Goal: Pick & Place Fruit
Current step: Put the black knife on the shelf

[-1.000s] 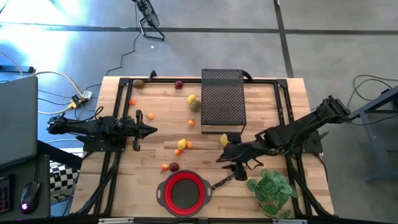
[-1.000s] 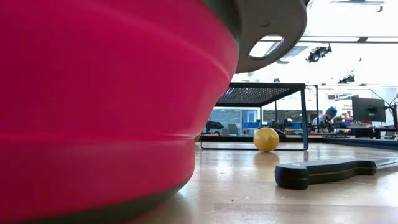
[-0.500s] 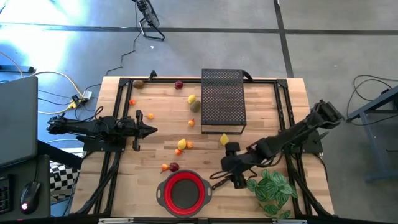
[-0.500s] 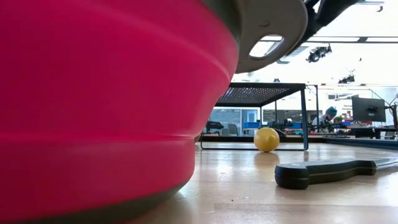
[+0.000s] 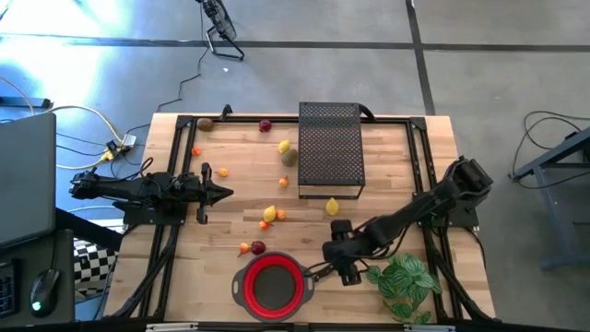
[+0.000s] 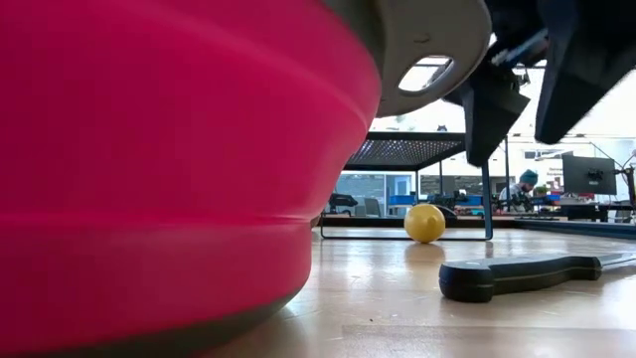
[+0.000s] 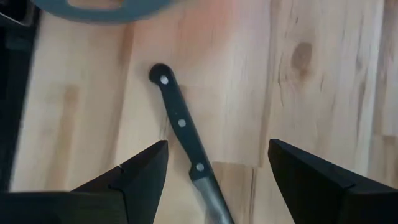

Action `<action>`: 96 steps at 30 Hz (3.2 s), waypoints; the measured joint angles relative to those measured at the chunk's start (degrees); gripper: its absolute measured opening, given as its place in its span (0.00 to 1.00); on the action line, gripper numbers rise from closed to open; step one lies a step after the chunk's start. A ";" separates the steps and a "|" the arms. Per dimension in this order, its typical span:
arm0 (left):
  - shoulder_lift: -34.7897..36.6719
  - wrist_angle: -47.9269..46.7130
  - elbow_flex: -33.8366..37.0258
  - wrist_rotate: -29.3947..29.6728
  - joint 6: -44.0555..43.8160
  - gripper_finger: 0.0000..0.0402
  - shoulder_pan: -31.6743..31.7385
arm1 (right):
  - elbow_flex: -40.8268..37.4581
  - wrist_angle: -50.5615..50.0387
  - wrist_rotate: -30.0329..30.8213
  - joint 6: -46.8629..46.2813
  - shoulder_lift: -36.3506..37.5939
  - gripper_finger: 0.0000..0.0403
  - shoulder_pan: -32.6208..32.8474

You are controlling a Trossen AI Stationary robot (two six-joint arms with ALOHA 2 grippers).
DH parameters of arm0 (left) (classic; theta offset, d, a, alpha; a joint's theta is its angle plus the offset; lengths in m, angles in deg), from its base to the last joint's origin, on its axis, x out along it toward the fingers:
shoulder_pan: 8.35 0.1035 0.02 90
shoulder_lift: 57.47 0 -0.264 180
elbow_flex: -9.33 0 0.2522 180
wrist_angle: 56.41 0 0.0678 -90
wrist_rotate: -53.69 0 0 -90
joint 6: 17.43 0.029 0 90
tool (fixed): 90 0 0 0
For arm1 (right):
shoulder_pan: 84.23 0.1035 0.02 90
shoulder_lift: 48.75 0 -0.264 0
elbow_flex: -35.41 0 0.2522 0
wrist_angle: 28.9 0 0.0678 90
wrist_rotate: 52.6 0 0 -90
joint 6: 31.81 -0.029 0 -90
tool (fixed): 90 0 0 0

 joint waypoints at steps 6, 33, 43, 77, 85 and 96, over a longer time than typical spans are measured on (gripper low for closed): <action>0.00 0.00 -0.01 0.00 0.00 0.00 0.01 | 0.00 -0.32 -0.59 -0.09 -2.82 0.67 0.38; 0.00 -0.02 0.00 0.00 0.44 0.00 0.01 | -4.36 5.71 -0.63 -7.41 -5.28 0.67 2.57; 0.00 -0.02 0.00 0.00 0.44 0.00 0.00 | -4.39 6.67 3.04 -7.37 -5.26 0.67 2.94; -0.04 -0.02 -0.01 -0.04 0.44 0.00 0.02 | -4.28 8.51 4.10 -7.21 -9.75 0.67 4.38; -0.04 -0.02 0.00 -0.04 0.44 0.00 0.00 | -4.31 8.57 4.04 -7.28 -9.78 0.67 4.38; -0.04 -0.02 0.00 -0.04 0.44 0.00 0.02 | -4.35 8.59 3.98 -7.30 -9.85 0.67 4.38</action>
